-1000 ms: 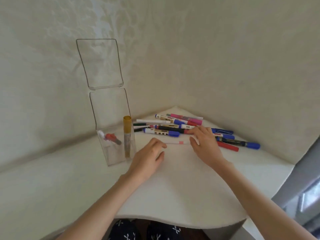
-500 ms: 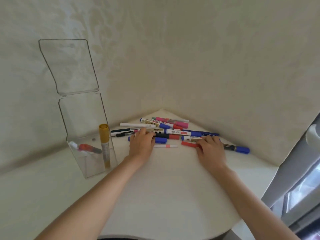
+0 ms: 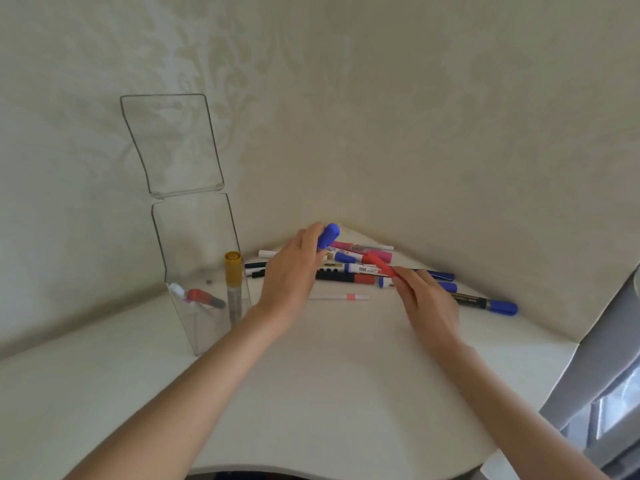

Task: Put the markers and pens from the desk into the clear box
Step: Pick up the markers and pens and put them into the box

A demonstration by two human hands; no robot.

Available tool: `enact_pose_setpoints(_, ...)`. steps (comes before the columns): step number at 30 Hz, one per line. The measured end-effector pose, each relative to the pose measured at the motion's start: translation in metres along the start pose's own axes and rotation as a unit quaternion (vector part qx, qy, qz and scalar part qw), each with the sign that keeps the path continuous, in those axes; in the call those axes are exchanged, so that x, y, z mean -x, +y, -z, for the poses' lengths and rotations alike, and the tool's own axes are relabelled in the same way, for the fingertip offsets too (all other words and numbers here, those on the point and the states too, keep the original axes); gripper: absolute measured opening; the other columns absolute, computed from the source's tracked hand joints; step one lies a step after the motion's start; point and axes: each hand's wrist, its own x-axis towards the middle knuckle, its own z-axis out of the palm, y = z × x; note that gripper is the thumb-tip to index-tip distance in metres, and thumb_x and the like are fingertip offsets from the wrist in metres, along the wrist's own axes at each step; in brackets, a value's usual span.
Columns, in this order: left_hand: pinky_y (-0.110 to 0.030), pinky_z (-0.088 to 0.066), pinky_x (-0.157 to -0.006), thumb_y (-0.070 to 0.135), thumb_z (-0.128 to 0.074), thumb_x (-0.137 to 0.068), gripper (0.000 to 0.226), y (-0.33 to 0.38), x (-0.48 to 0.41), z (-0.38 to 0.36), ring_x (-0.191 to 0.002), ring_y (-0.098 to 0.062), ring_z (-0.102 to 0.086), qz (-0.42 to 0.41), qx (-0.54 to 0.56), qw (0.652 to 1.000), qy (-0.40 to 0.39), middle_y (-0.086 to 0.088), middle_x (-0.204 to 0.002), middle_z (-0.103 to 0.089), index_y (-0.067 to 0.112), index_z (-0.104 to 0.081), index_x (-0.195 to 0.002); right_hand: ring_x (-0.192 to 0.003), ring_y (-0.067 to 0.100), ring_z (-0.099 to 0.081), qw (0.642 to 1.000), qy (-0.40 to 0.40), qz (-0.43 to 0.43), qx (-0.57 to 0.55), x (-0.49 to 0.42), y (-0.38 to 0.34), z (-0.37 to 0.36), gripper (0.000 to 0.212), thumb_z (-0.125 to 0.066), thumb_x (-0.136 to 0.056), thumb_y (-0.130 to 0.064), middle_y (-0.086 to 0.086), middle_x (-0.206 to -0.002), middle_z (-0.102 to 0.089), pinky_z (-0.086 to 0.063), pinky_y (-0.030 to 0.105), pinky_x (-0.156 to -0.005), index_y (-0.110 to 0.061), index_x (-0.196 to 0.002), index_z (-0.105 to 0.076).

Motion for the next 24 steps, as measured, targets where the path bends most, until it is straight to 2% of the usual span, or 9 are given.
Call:
enact_pose_setpoints(4, -0.038, -0.052, -0.075, 0.018, -0.055, -0.09, 0.043, 0.004, -0.006, 0.066, -0.085, -0.018, -0.063, -0.011, 0.095, 0.99, 0.107, -0.002, -0.108, -0.062, 0.029, -0.035, -0.126, -0.08, 0.022, -0.057, 0.986, -0.037, -0.032, -0.162, -0.009, -0.05, -0.001, 0.024, -0.047, -0.089, -0.01, 0.001, -0.094, -0.061, -0.041, 0.033, -0.061, -0.018, -0.112, -0.048)
enact_pose_setpoints(6, -0.034, -0.052, -0.08, 0.015, -0.057, -0.089, 0.041, 0.0, -0.008, 0.1, -0.087, -0.016, -0.064, 0.007, 0.147, 0.973, 0.177, 0.001, -0.102, -0.061, 0.025, -0.038, -0.124, -0.083, 0.017, -0.054, 0.972, -0.055, -0.012, -0.23, -0.014, -0.08, 0.003, 0.025, -0.046, -0.085, -0.001, 0.0, -0.098, -0.056, -0.045, 0.033, -0.07, -0.016, -0.106, -0.045)
enact_pose_setpoints(9, -0.032, -0.052, -0.08, 0.015, -0.058, -0.088, 0.039, -0.015, -0.003, 0.137, -0.084, -0.018, -0.066, 0.049, 0.166, 0.951, 0.256, 0.002, -0.099, -0.057, 0.017, -0.041, -0.122, -0.081, 0.013, -0.054, 0.966, -0.044, 0.042, -0.252, -0.024, -0.114, 0.006, 0.025, -0.049, -0.085, 0.0, 0.0, -0.099, -0.053, -0.043, 0.024, -0.067, -0.017, -0.104, -0.052)
enact_pose_setpoints(12, -0.028, -0.047, -0.072, 0.017, -0.061, -0.086, 0.042, -0.035, 0.011, 0.143, -0.081, -0.015, -0.066, 0.092, 0.075, 0.965, 0.233, 0.003, -0.107, -0.057, 0.013, -0.04, -0.122, -0.076, 0.006, -0.057, 0.955, -0.034, 0.065, -0.286, -0.03, -0.136, 0.006, 0.026, -0.052, -0.087, -0.003, 0.0, -0.104, -0.052, -0.044, 0.008, -0.063, -0.016, -0.109, -0.058)
enact_pose_setpoints(15, -0.032, -0.047, -0.071, 0.016, -0.064, -0.083, 0.053, -0.05, 0.031, 0.137, -0.078, -0.017, -0.064, 0.075, 0.007, 0.982, 0.176, -0.006, -0.109, -0.061, 0.016, -0.035, -0.128, -0.082, 0.018, -0.062, 0.925, -0.033, 0.057, -0.373, -0.027, -0.152, 0.005, 0.027, -0.057, -0.087, -0.007, -0.001, -0.104, -0.06, -0.051, 0.016, -0.062, -0.021, -0.11, -0.054)
enact_pose_setpoints(18, -0.046, -0.044, -0.092, 0.016, -0.066, -0.082, 0.047, -0.062, 0.049, 0.132, -0.077, -0.023, -0.065, 0.066, -0.059, 0.988, 0.123, -0.003, -0.095, -0.064, 0.018, -0.043, -0.122, -0.082, 0.017, -0.065, 0.896, -0.015, 0.039, -0.443, -0.02, -0.166, 0.002, 0.024, -0.062, -0.085, -0.01, -0.002, -0.098, -0.065, -0.055, 0.023, -0.069, -0.022, -0.102, -0.05)
enact_pose_setpoints(19, -0.047, -0.039, -0.098, 0.016, -0.066, -0.082, 0.043, -0.065, 0.055, 0.13, -0.077, -0.024, -0.064, 0.065, -0.088, 0.988, 0.107, 0.001, -0.087, -0.063, 0.016, -0.046, -0.119, -0.081, 0.014, -0.065, 0.888, -0.012, 0.036, -0.457, -0.018, -0.17, 0.001, 0.023, -0.064, -0.084, -0.011, -0.003, -0.096, -0.066, -0.054, 0.022, -0.069, -0.021, -0.097, -0.049)
enact_pose_setpoints(21, -0.049, -0.036, -0.098, 0.017, -0.064, -0.084, 0.033, -0.066, 0.067, 0.127, -0.077, -0.027, -0.062, 0.053, -0.112, 0.988, 0.091, 0.01, -0.075, -0.055, 0.014, -0.053, -0.114, -0.079, 0.008, -0.065, 0.886, -0.018, 0.04, -0.461, -0.016, -0.178, -0.003, 0.018, -0.067, -0.082, -0.012, -0.003, -0.091, -0.068, -0.051, 0.016, -0.066, -0.021, -0.089, -0.053)
enact_pose_setpoints(24, -0.055, -0.037, -0.094, 0.027, -0.049, -0.088, 0.028, -0.072, 0.077, 0.122, -0.092, -0.021, -0.055, 0.051, -0.1, 0.991, 0.072, 0.011, -0.078, -0.063, 0.014, -0.056, -0.111, -0.076, 0.002, -0.063, 0.894, -0.046, 0.044, -0.444, -0.019, -0.188, -0.008, 0.016, -0.068, -0.081, -0.014, -0.004, -0.086, -0.068, -0.049, 0.011, -0.065, -0.016, -0.09, -0.056)
